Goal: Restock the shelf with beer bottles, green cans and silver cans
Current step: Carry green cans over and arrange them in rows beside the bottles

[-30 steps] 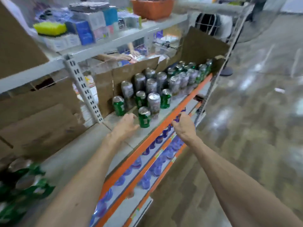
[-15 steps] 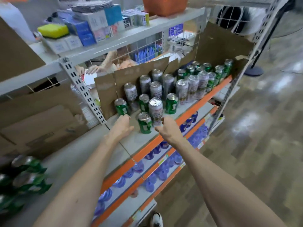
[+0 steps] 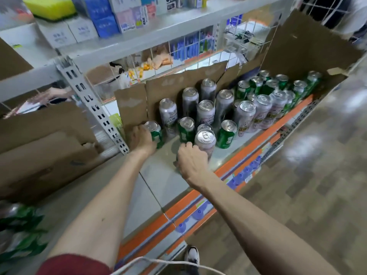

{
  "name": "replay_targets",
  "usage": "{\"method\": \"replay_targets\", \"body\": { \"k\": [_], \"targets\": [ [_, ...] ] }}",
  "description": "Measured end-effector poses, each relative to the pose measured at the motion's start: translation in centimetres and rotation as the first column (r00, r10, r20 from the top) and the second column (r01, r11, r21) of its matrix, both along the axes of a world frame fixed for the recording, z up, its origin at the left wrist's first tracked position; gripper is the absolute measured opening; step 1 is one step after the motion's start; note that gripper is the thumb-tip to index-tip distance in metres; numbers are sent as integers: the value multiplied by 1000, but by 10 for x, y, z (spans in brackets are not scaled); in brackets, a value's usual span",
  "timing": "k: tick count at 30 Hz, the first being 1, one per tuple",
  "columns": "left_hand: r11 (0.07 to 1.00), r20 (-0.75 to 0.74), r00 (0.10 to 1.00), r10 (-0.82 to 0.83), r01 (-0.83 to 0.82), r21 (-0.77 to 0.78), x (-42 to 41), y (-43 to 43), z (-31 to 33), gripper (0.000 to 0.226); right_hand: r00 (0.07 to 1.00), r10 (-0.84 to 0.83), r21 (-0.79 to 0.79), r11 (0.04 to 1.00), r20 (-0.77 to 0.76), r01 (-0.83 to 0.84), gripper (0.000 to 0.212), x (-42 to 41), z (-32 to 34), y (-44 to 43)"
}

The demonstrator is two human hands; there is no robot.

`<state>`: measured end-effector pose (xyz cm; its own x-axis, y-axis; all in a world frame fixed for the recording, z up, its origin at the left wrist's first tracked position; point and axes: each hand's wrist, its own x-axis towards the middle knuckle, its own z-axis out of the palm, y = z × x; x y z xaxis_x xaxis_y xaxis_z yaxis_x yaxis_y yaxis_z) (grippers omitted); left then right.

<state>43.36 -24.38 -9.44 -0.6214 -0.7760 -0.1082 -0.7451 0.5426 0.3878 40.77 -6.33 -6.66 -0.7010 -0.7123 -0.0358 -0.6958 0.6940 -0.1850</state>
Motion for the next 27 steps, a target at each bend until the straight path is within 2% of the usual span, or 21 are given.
{"method": "replay_targets", "body": {
  "k": [6,11,14,18,24,27],
  "targets": [
    [999,-77,997,-4,8,50,-12,-19,-13,67,995,80,224,972,-54,-66,39,-11,-1,-14],
    [987,-182,979,96,-70,144,-22,-10,-24,68,993,120,292,950,-15,-111,38,-19,1,-21],
    [985,-227,964,134,-105,138,-24,-5,-28,63,993,115,268,957,9,-114,36,-23,1,-21],
    [985,-192,973,130,-104,140,-18,-4,-23,62,989,137,214,966,58,-146,29,-25,7,-18],
    [979,-188,971,145,-113,171,17,-7,13,63,983,166,95,980,84,-174,19,-27,36,-16],
    [975,-264,950,170,-123,185,53,-8,40,55,978,198,-32,980,60,-197,34,-24,58,-30]
  ]
}}
